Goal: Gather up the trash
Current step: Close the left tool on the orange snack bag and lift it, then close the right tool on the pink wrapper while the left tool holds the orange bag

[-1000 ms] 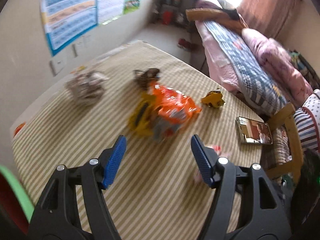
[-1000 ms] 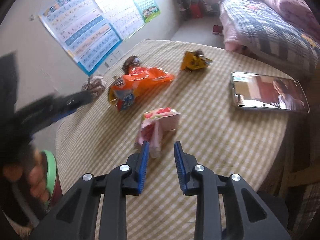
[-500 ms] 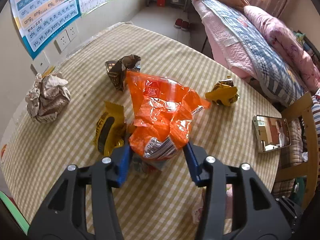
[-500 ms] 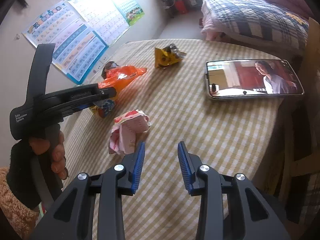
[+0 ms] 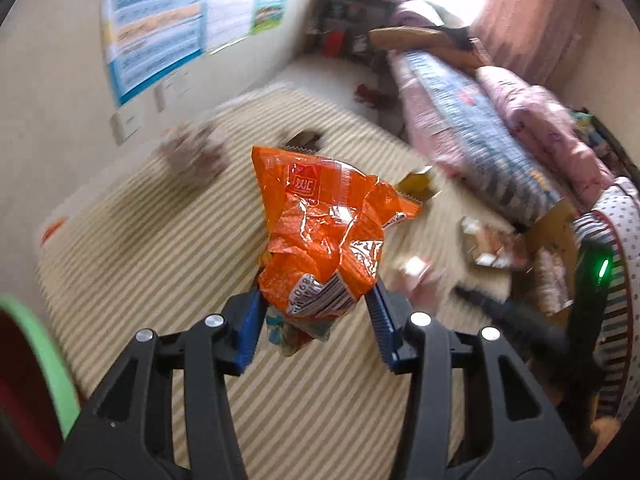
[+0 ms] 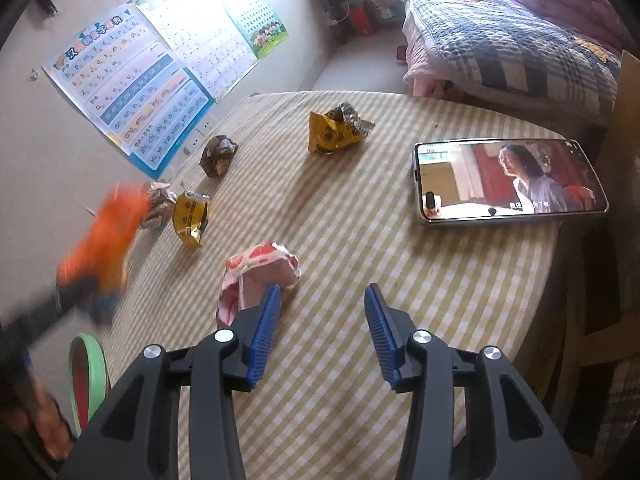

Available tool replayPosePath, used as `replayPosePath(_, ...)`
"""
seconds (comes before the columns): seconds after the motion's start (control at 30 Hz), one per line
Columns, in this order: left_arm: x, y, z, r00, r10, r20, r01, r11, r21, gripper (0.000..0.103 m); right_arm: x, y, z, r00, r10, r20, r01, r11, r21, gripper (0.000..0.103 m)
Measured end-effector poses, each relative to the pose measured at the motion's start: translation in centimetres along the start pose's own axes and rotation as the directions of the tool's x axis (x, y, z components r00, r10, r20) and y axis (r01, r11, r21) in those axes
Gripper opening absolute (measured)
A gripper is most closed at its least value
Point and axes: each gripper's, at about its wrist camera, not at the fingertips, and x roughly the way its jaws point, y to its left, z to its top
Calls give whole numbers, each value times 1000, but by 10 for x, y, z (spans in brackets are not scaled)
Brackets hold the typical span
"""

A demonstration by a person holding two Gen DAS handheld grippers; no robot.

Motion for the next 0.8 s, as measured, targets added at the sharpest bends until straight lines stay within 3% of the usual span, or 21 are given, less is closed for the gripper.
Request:
replayPosePath(0.23,7,45,-52,991,74,-114,-88,988,-125,49,12,20,7,998,55,-22,-56,998,-19,59)
replayPosePath(0.47,-16,53,-54,995,92,-49,-98,985,-141,61,20,36,13,992,119,-47,-118,992,34,66)
replayPosePath(0.7,-32,43,-40,996,79,44,-76,994,-75,65,39,48,12,992,77,-98,-75,997,22,66)
replayPosePath(0.73,-31,41,-39,996,82,43,-79,995,-62,66,42,49,11,992,64,-106,-63,998,11,59)
replayPosePath(0.77,-29,39,-38,996,83,39,-81,995,-50,66,45,50,9,992,52,-116,-53,999,-6,45)
replayPosePath(0.8,-26,39,-37,996,80,32,-78,996,-47,66,47,51,7,991,46,-124,-48,999,-17,40)
